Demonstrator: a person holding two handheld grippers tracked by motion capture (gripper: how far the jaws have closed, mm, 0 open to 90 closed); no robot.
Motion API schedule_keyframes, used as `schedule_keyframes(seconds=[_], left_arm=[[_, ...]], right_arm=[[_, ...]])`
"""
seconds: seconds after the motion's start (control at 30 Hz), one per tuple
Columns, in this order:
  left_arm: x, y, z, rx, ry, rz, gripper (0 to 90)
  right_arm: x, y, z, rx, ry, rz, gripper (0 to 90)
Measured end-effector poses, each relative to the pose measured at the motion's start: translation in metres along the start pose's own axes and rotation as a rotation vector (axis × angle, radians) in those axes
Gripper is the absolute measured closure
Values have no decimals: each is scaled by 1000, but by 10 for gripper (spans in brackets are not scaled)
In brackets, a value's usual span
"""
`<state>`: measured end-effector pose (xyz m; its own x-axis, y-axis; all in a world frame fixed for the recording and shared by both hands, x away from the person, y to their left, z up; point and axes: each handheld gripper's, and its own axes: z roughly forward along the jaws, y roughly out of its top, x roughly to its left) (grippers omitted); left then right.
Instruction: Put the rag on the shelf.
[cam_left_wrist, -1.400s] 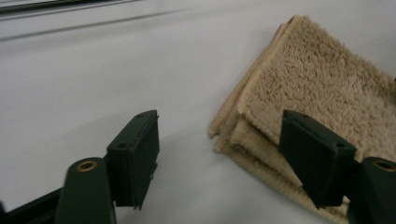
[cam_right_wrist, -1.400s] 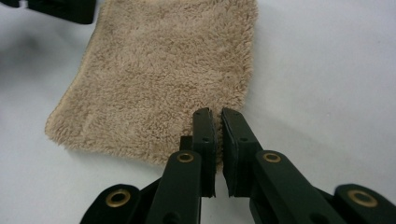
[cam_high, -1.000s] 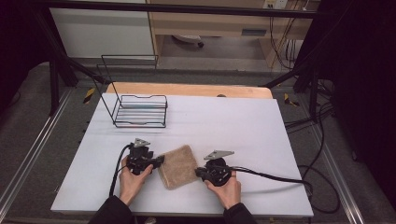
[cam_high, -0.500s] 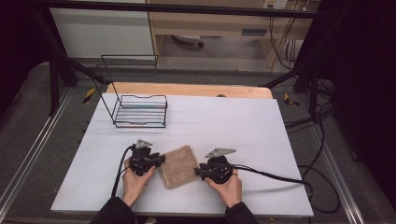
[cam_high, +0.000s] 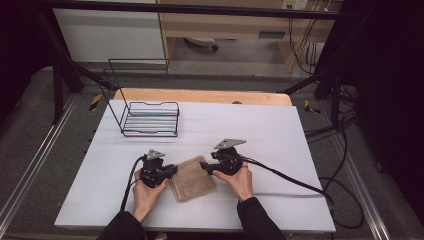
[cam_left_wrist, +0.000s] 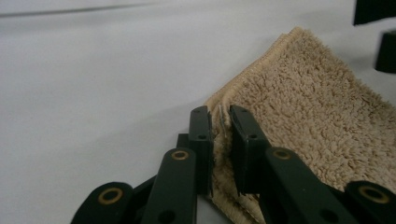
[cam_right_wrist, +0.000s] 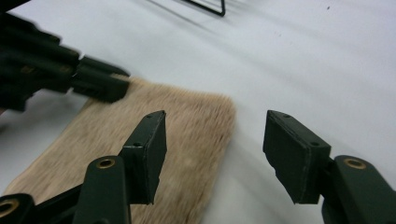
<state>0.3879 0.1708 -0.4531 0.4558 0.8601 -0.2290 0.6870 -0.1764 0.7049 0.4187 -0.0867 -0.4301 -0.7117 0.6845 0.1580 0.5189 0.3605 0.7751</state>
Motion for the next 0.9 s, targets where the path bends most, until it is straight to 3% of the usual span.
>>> schedule_keyframes(seconds=[0.17,0.4,0.9], left_arm=[[-1,0,0,0,3,39,794],[-1,0,0,1,-1,38,793],[2,0,0,0,-13,29,792]], right_arm=[[-7,12,19,30,-4,14,422],[-13,7,32,96,9,21,577],[-15,6,39,134,82,105,787]])
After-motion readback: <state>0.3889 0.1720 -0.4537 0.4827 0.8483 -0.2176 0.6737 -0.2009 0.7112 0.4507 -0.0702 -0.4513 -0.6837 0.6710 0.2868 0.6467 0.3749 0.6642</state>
